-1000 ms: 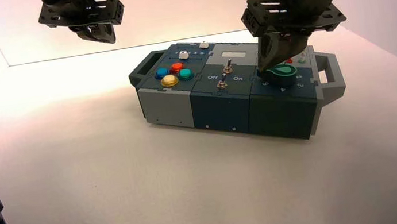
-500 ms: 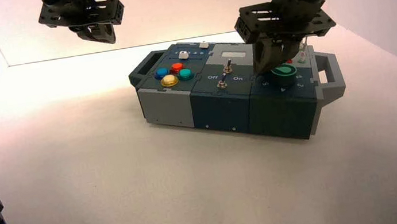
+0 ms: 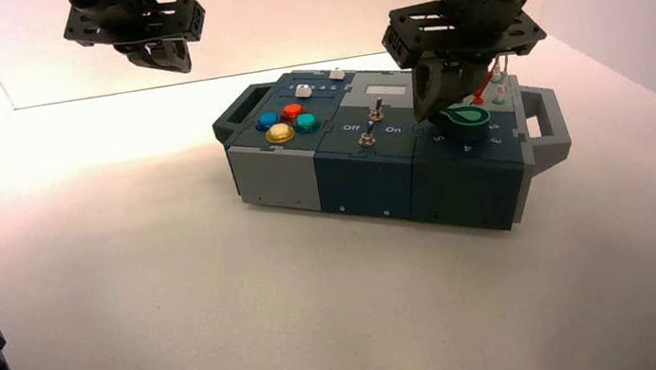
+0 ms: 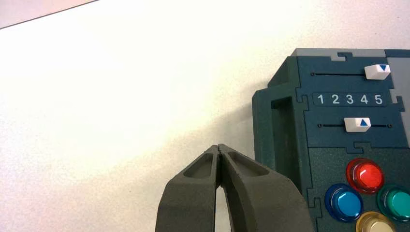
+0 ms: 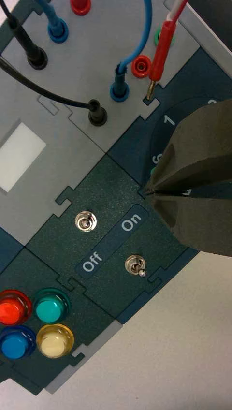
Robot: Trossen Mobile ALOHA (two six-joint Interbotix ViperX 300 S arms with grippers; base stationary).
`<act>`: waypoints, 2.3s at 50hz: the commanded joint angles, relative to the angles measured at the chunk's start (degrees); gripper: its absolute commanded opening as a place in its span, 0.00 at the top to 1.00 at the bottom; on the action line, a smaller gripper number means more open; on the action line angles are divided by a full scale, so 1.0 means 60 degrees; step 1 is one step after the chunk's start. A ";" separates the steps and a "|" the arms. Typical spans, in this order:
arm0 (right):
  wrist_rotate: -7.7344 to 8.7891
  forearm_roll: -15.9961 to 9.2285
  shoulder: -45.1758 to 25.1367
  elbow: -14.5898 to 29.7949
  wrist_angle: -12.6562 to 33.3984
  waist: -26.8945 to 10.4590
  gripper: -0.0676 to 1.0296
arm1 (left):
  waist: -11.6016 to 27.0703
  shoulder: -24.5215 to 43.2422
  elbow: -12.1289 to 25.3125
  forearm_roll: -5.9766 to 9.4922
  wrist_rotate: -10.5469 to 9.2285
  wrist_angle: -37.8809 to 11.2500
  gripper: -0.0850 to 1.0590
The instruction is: Turn the knob to position 1.
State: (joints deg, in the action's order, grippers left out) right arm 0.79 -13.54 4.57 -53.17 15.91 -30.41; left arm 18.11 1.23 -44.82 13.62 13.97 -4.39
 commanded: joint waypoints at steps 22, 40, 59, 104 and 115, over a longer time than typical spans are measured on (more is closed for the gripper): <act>0.0015 0.0205 0.0103 0.0161 -0.0044 0.0483 0.96 | 0.0015 -0.0132 0.0234 -0.0015 0.0015 0.0044 0.95; 0.0015 0.0293 0.0103 0.0132 -0.0044 0.0659 0.96 | 0.0015 -0.0132 0.0249 -0.0015 0.0015 0.0029 0.95; 0.0015 0.0308 0.0103 0.0117 -0.0044 0.0688 0.96 | 0.0015 -0.0132 0.0249 -0.0015 0.0015 0.0029 0.95; 0.0015 0.0322 0.0161 -0.0117 -0.0015 0.0952 0.96 | 0.0015 -0.0132 0.0249 -0.0015 0.0015 0.0029 0.95; 0.0015 0.0308 0.0161 -0.0117 -0.0015 0.0952 0.96 | 0.0015 -0.0132 0.0249 -0.0015 0.0015 0.0029 0.95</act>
State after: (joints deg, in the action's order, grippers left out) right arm 0.79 -11.69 4.57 -54.23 15.64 -24.79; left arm 18.11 1.23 -44.82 13.62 13.97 -4.48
